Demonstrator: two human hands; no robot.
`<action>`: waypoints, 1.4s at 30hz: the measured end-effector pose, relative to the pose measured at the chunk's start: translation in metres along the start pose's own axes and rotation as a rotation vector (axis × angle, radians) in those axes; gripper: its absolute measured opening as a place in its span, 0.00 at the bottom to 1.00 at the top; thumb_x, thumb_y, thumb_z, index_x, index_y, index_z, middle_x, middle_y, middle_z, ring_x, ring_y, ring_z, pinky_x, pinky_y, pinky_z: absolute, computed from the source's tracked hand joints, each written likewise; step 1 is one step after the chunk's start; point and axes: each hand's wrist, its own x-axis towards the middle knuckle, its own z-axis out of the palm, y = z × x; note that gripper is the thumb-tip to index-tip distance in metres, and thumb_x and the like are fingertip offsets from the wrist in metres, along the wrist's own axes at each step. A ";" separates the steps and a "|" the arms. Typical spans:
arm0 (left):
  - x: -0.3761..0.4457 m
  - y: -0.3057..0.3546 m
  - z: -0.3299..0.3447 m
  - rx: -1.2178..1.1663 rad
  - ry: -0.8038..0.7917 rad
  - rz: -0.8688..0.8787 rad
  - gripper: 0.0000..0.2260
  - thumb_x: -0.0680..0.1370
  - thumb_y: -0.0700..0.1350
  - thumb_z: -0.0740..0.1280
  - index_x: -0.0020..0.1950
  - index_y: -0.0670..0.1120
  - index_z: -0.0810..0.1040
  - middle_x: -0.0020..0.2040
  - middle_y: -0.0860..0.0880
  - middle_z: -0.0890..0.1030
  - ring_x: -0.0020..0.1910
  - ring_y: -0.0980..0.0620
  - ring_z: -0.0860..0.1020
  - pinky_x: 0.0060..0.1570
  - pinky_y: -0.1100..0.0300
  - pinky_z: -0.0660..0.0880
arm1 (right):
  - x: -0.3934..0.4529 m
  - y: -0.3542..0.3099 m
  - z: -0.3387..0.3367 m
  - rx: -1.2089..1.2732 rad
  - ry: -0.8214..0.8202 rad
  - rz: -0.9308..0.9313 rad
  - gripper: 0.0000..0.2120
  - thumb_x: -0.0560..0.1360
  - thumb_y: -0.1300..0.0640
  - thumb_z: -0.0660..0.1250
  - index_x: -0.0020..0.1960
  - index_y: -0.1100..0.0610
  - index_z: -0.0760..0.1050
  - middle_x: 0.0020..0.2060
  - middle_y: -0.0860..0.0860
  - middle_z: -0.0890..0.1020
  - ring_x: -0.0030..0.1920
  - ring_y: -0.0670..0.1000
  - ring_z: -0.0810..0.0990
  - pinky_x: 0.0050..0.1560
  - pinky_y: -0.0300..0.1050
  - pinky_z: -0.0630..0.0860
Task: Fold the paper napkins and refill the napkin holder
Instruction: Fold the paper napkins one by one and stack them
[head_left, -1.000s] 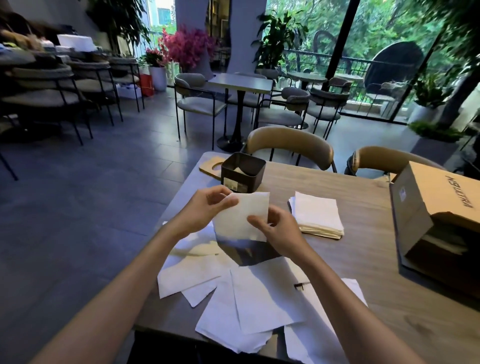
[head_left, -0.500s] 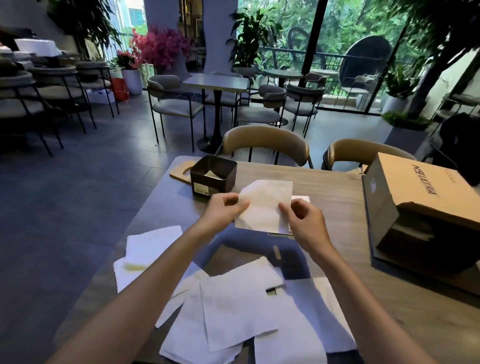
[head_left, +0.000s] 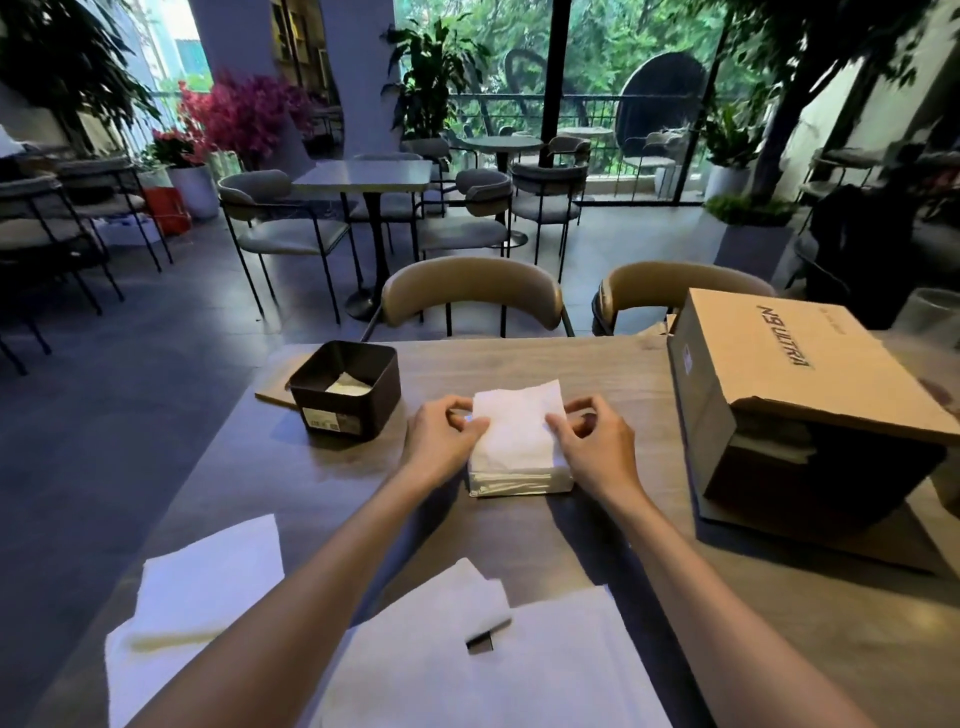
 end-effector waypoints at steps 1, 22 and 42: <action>0.001 -0.002 0.002 0.020 -0.006 0.003 0.13 0.77 0.50 0.72 0.60 0.48 0.81 0.40 0.53 0.82 0.43 0.52 0.81 0.46 0.55 0.79 | 0.001 0.002 0.000 -0.014 -0.003 -0.002 0.12 0.74 0.48 0.75 0.52 0.53 0.78 0.41 0.48 0.84 0.43 0.50 0.83 0.49 0.54 0.82; -0.042 -0.013 -0.042 0.263 -0.116 0.028 0.19 0.77 0.55 0.71 0.66 0.54 0.74 0.56 0.50 0.75 0.52 0.53 0.76 0.50 0.56 0.75 | -0.028 -0.035 0.013 -0.548 0.040 -0.420 0.10 0.79 0.48 0.68 0.55 0.53 0.79 0.46 0.53 0.82 0.45 0.56 0.79 0.41 0.47 0.74; -0.156 -0.134 -0.216 0.074 0.194 -0.056 0.06 0.74 0.57 0.74 0.43 0.57 0.81 0.38 0.64 0.80 0.39 0.61 0.74 0.46 0.58 0.70 | -0.161 -0.122 0.169 -0.241 -0.705 -0.479 0.24 0.80 0.43 0.66 0.71 0.52 0.70 0.61 0.51 0.76 0.60 0.51 0.75 0.60 0.51 0.74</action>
